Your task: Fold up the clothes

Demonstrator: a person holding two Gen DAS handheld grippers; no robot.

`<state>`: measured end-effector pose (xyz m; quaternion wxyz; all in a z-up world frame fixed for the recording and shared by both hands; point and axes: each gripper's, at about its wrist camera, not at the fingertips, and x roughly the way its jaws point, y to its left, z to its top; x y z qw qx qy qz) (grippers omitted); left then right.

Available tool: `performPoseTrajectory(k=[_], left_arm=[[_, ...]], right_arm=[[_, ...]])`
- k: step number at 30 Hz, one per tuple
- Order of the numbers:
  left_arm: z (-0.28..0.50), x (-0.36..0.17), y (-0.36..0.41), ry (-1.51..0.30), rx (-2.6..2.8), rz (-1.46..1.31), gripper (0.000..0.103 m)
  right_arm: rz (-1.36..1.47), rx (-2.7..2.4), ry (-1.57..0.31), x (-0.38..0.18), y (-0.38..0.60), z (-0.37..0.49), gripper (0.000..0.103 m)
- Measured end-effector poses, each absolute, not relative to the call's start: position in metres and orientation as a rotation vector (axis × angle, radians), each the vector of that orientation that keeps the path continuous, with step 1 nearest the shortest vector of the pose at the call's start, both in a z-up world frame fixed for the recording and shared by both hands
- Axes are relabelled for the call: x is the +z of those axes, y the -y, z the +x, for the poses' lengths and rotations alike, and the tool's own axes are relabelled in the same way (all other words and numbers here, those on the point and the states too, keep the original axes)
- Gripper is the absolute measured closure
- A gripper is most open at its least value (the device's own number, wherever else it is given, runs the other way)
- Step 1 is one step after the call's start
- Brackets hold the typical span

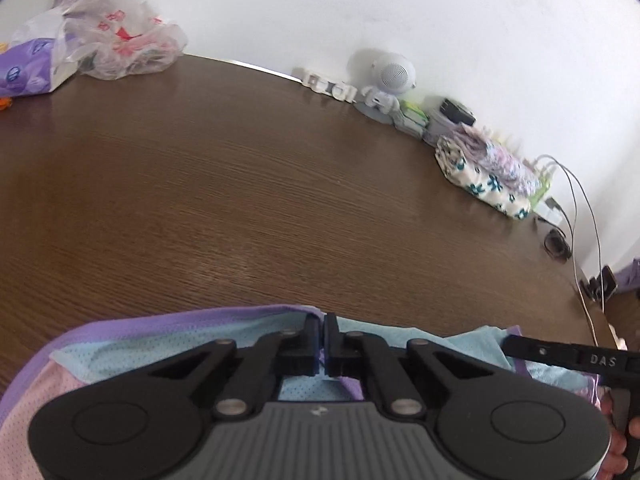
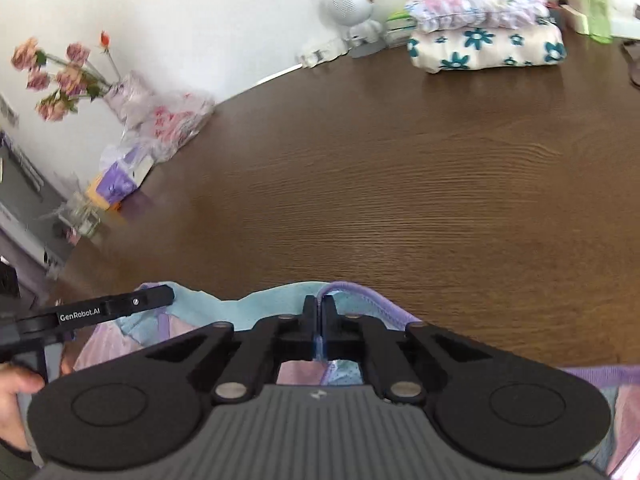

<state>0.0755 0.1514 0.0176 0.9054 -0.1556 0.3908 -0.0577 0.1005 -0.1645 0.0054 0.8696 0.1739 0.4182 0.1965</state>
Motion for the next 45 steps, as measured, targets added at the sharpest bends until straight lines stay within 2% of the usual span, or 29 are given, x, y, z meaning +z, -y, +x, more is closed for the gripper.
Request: performPoseTrajectory(k=[7, 10, 12, 13, 16, 18, 23, 26, 28, 29, 31, 34, 36, 38, 39, 44, 45], left_arm=[[0.073, 0.013, -0.150, -0.744, -0.121, -0.309, 0.101], [0.069, 0.019, -0.149, -0.762, -0.111, -0.270, 0.091], [0.059, 0.027, -0.148, -0.781, -0.113, -0.237, 0.070], [0.052, 0.032, -0.145, -0.780, -0.123, -0.220, 0.069], [0.018, 0.046, -0.116, -0.757, -0.207, -0.148, 0.065], [-0.003, 0.048, -0.090, -0.745, -0.310, -0.107, 0.057], [-0.048, 0.035, -0.040, -0.794, -0.444, 0.115, 0.057], [-0.072, 0.031, -0.038, -0.802, -0.488, 0.169, 0.056], [-0.085, 0.030, -0.042, -0.811, -0.504, 0.171, 0.056], [-0.088, 0.028, -0.044, -0.817, -0.503, 0.170, 0.056], [-0.093, 0.025, -0.052, -0.820, -0.477, 0.163, 0.056], [-0.103, 0.022, -0.061, -0.799, -0.453, 0.161, 0.056], [-0.109, 0.020, -0.064, -0.773, -0.446, 0.164, 0.056], [-0.112, 0.020, -0.064, -0.762, -0.442, 0.170, 0.055], [-0.113, 0.020, -0.065, -0.764, -0.443, 0.171, 0.055], [-0.122, 0.024, -0.088, -0.796, -0.475, 0.086, 0.055], [-0.124, 0.024, -0.093, -0.802, -0.473, 0.065, 0.058]], right_arm=[[0.378, 0.348, -0.775, 0.000, 0.177, 0.074, 0.101], [0.324, 0.330, -0.736, 0.009, 0.180, 0.066, 0.091], [0.274, 0.321, -0.703, 0.021, 0.186, 0.056, 0.082], [0.229, 0.320, -0.692, 0.026, 0.189, 0.050, 0.078], [0.123, 0.325, -0.715, 0.030, 0.196, 0.035, 0.078], [0.092, 0.332, -0.736, 0.030, 0.200, 0.028, 0.078], [0.086, 0.391, -0.736, 0.031, 0.206, 0.016, 0.078], [0.027, 0.472, -0.709, 0.030, 0.203, 0.009, 0.069], [-0.022, 0.476, -0.732, 0.025, 0.196, 0.010, 0.069], [-0.041, 0.474, -0.743, 0.023, 0.192, 0.011, 0.077], [-0.039, 0.459, -0.766, 0.020, 0.190, 0.014, 0.103], [-0.007, 0.395, -0.755, 0.023, 0.197, 0.012, 0.103], [0.023, 0.403, -0.770, 0.026, 0.205, 0.010, 0.097], [0.055, 0.437, -0.759, 0.032, 0.212, 0.009, 0.081], [0.058, 0.446, -0.744, 0.036, 0.213, 0.010, 0.076], [0.085, 0.526, -0.787, 0.038, 0.194, 0.042, 0.074], [0.100, 0.549, -0.805, 0.035, 0.184, 0.050, 0.074]])
